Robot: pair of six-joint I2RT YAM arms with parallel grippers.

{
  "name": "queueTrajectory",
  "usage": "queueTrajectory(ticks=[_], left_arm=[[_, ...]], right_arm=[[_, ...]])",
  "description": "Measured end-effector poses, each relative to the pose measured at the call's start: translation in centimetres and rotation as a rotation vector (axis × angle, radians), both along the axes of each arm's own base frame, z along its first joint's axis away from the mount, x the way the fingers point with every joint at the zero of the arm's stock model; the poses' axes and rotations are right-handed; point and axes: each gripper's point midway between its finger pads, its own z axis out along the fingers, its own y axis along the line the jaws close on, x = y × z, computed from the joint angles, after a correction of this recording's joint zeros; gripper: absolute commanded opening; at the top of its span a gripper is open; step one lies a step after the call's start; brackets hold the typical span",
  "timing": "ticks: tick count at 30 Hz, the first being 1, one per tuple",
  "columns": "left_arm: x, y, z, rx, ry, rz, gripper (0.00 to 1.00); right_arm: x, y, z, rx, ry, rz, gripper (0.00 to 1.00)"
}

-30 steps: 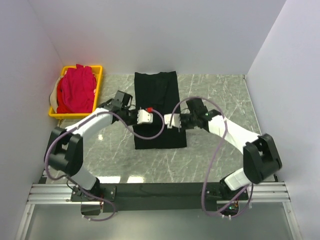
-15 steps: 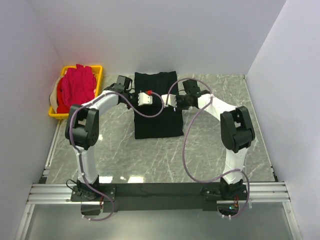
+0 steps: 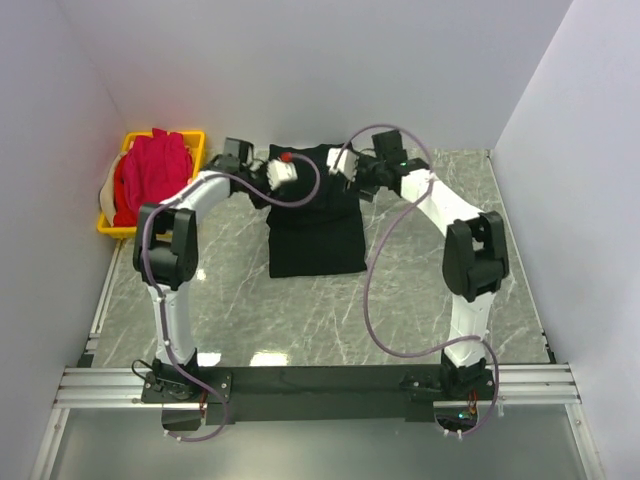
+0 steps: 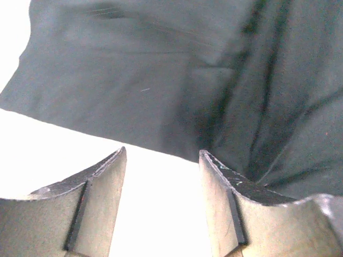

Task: Fold and stack the t-shirts
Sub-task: Fold the tshirt

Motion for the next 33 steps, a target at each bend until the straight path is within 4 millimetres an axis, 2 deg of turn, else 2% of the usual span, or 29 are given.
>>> queueTrajectory(ticks=[3,4,6,9,11,13,16,20,24,26,27,33], left_arm=[[0.7,1.5,2.8,-0.104,0.045,0.106,0.58],[0.5,1.9,3.7,-0.136,0.064,0.137,0.57],[-0.3,2.7,5.6,-0.213,0.107,0.201,0.55],[-2.8,1.9,7.2,-0.334,0.220,0.262,0.48],[-4.3,0.8,7.2,-0.405,0.319,0.292,0.46],[-5.6,-0.2,6.0,-0.454,0.428,0.327,0.44],[-7.6,-1.0,2.8,-0.480,0.602,0.402,0.42],[-8.4,-1.3,-1.0,-0.484,0.764,0.500,0.40],[-8.7,-1.3,-3.1,-0.487,0.847,0.567,0.39],[-8.8,-1.5,-3.7,-0.487,0.870,0.587,0.38],[-8.9,-1.6,-4.0,-0.486,0.879,0.593,0.39],[-8.2,-2.0,-5.1,-0.488,0.912,0.630,0.42]], right_arm=[[-1.3,-0.4,3.1,0.077,0.036,-0.051,0.52],[-2.2,-0.4,3.7,0.104,0.066,-0.067,0.43],[-3.8,-0.2,4.7,0.158,0.131,-0.091,0.30],[-5.7,0.5,4.5,0.229,0.258,-0.127,0.24],[-6.9,1.0,3.5,0.262,0.356,-0.151,0.17],[-8.1,1.7,2.0,0.284,0.471,-0.172,0.14],[-8.7,2.6,-0.8,0.289,0.612,-0.205,0.12],[-9.2,3.2,-4.9,0.274,0.762,-0.258,0.11],[-9.1,3.7,-8.0,0.264,0.863,-0.314,0.11],[-9.0,3.7,-8.9,0.260,0.893,-0.346,0.11],[-8.8,3.8,-9.0,0.259,0.905,-0.357,0.15],[-5.8,4.7,-8.5,0.291,0.879,-0.433,0.24]])
